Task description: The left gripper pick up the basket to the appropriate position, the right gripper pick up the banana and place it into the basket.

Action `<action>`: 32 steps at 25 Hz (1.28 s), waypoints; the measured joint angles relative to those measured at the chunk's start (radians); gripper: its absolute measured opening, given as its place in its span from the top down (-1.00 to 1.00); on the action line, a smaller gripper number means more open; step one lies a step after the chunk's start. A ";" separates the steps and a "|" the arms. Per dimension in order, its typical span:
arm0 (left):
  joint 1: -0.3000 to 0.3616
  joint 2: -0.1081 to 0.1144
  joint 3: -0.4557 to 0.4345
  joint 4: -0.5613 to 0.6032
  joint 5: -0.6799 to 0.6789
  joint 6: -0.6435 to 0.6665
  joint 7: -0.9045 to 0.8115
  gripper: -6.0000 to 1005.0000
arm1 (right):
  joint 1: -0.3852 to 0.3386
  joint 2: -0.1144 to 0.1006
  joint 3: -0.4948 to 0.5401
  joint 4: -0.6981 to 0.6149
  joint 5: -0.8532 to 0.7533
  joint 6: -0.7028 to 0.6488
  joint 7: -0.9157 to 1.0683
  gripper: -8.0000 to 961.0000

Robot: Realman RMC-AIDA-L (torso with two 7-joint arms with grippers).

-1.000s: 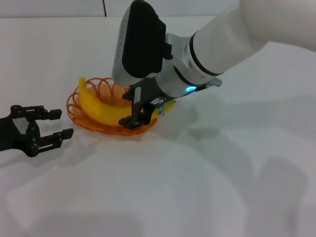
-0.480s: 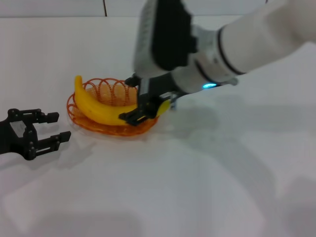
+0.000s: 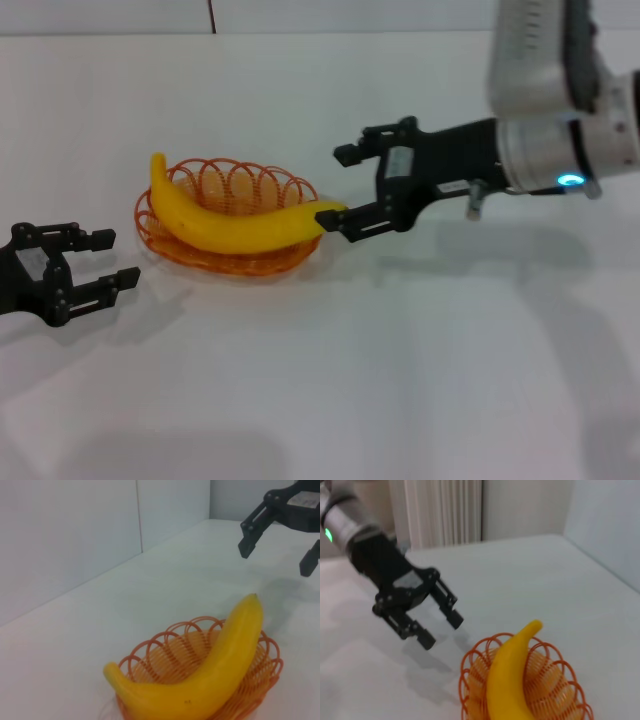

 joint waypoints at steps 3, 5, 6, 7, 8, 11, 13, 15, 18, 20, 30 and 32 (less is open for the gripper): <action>-0.001 -0.001 0.000 0.000 -0.001 0.000 0.001 -0.13 | -0.013 0.000 0.110 0.149 0.107 -0.035 -0.142 -0.73; -0.003 -0.002 0.000 0.000 -0.002 0.000 0.001 -0.13 | -0.012 -0.002 0.174 0.251 0.162 -0.057 -0.225 -0.73; -0.003 -0.002 0.000 0.000 -0.003 0.000 0.001 -0.13 | -0.009 -0.003 0.213 0.309 0.182 -0.071 -0.270 -0.73; -0.004 -0.002 0.000 0.000 -0.004 0.000 0.001 -0.13 | -0.005 -0.004 0.249 0.356 0.188 -0.083 -0.306 -0.73; -0.004 -0.003 0.000 0.000 -0.005 0.000 0.001 -0.13 | -0.001 -0.004 0.284 0.399 0.190 -0.093 -0.339 -0.73; -0.004 -0.003 0.000 0.000 -0.013 0.000 0.001 -0.13 | 0.004 -0.005 0.345 0.482 0.192 -0.118 -0.417 -0.73; -0.003 -0.003 0.000 0.000 -0.016 -0.001 0.001 -0.13 | 0.004 -0.005 0.360 0.520 0.193 -0.124 -0.449 -0.73; -0.003 -0.003 0.000 0.000 -0.017 -0.002 0.001 -0.13 | 0.002 -0.005 0.362 0.566 0.191 -0.126 -0.481 -0.73; -0.004 -0.003 -0.001 0.000 -0.017 -0.002 0.001 -0.13 | 0.001 -0.005 0.359 0.589 0.188 -0.126 -0.501 -0.73; -0.003 -0.003 -0.002 0.000 -0.017 -0.002 0.001 -0.12 | 0.001 -0.005 0.358 0.602 0.187 -0.127 -0.518 -0.73; 0.001 -0.003 -0.002 0.000 -0.017 -0.002 0.001 -0.12 | -0.005 -0.005 0.369 0.609 0.193 -0.136 -0.544 -0.73; 0.001 -0.003 -0.002 0.000 -0.017 -0.002 0.001 -0.12 | -0.005 -0.005 0.369 0.609 0.193 -0.137 -0.546 -0.73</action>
